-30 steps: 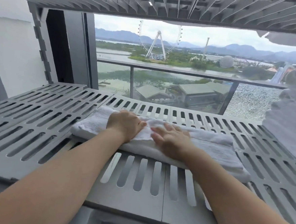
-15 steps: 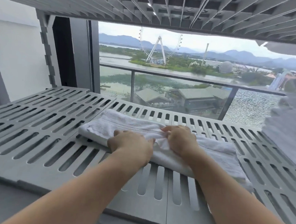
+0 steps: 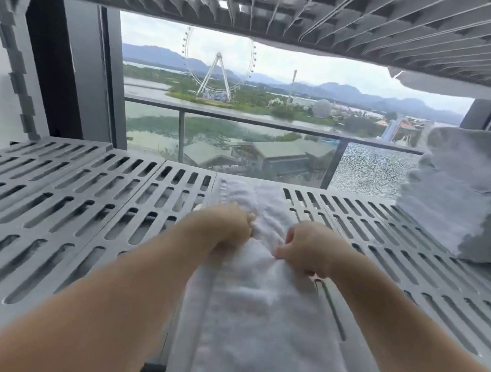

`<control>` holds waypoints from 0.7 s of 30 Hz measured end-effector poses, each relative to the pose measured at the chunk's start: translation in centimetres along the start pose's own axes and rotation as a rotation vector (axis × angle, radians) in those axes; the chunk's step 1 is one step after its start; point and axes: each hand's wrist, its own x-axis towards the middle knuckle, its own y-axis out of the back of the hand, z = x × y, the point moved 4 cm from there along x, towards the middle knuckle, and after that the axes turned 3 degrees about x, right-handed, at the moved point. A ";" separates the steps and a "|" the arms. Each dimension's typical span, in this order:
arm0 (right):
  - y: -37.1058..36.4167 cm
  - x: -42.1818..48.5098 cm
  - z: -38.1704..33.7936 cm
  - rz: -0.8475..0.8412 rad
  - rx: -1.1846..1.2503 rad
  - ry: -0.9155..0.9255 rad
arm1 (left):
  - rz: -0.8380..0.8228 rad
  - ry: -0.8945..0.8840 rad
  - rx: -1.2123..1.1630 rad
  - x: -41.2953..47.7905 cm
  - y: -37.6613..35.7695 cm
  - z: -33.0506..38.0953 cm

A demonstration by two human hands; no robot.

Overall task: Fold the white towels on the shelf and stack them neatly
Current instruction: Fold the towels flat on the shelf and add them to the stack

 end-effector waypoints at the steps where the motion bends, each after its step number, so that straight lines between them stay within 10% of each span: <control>1: -0.3 -0.8 -0.6 0.008 0.018 0.020 | -0.018 -0.072 -0.034 0.3 0.5 0.1; 11: -2.0 -4.5 -3.6 -0.103 0.828 0.233 | 0.296 -0.295 -0.444 -0.1 1.7 -0.5; 15: 0.7 -1.6 -2.7 0.435 0.402 0.247 | 0.484 -0.067 -0.189 -2.4 1.4 -3.0; 21: -2.0 2.6 -4.4 0.249 0.004 0.341 | 0.286 0.181 -0.062 -5.5 0.7 -5.1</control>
